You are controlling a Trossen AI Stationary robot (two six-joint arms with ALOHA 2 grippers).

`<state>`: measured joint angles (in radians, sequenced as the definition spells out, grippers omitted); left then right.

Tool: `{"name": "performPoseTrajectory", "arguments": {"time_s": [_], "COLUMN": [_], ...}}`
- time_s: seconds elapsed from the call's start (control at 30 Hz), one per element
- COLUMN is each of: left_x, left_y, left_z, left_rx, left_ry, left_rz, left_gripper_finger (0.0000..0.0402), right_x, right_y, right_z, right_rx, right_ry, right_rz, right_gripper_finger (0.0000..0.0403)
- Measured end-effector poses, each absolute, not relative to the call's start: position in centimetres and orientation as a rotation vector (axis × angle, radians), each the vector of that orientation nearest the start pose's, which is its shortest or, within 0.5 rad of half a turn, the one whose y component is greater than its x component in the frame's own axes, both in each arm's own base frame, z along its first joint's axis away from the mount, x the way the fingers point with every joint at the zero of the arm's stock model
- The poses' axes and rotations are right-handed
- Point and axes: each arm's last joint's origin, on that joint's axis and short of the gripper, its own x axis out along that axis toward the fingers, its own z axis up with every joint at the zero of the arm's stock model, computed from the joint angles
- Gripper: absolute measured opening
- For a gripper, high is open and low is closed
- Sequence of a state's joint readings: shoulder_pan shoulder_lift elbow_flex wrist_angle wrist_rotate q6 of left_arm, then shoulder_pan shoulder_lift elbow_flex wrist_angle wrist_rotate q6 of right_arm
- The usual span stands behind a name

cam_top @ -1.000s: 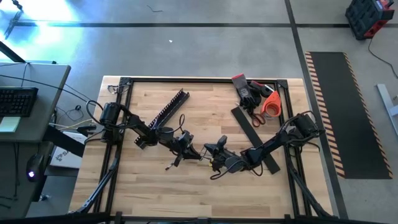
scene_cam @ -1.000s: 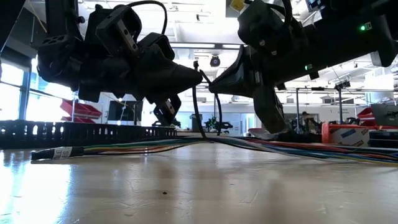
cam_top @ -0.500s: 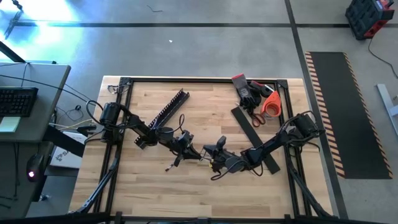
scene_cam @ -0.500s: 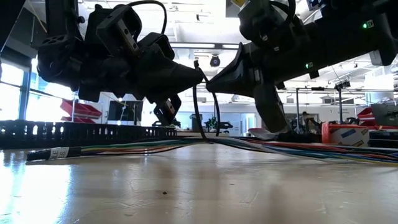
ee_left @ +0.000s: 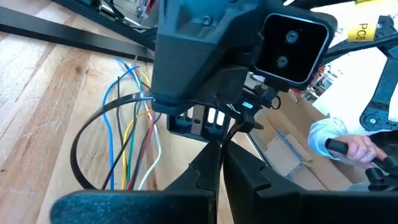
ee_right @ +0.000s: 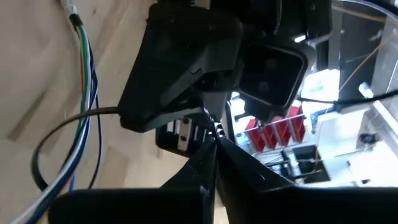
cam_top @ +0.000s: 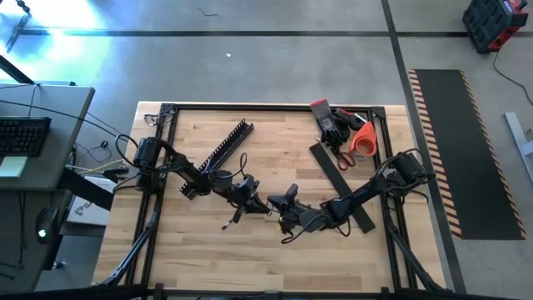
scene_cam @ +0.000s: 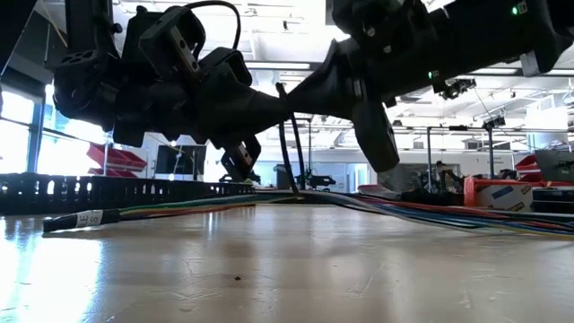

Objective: Ziptie cables
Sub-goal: Wrap the cables with a black zip tie

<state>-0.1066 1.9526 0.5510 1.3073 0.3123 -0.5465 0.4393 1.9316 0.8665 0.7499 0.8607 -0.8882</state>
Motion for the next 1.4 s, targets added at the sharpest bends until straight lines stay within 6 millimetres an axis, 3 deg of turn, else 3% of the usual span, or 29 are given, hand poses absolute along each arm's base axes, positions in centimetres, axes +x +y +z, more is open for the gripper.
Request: {"name": "performPoseTrajectory", "arguments": {"time_s": [0.5,1.27,1.4], "left_x": [31.1,31.1,31.1], "left_y": [-4.3,-4.0,-4.1], "left_z": [11.1,10.9,10.9], "left_rx": [-0.611,-0.668,-0.659], "left_ry": [0.205,0.223,0.220], "left_rz": [-0.439,-0.421,-0.425], "left_gripper_finger": [0.0000,0.0000,0.0000], "right_x": [34.2,34.3,34.3], "right_y": [13.7,15.2,15.1], "right_z": [13.9,14.1,14.1], "right_rx": [-1.319,-1.362,-1.307], "right_ry": [0.487,0.447,0.438], "right_rz": [-0.226,-0.109,-0.111], "right_gripper_finger": [0.0000,0.0000,0.0000]}}
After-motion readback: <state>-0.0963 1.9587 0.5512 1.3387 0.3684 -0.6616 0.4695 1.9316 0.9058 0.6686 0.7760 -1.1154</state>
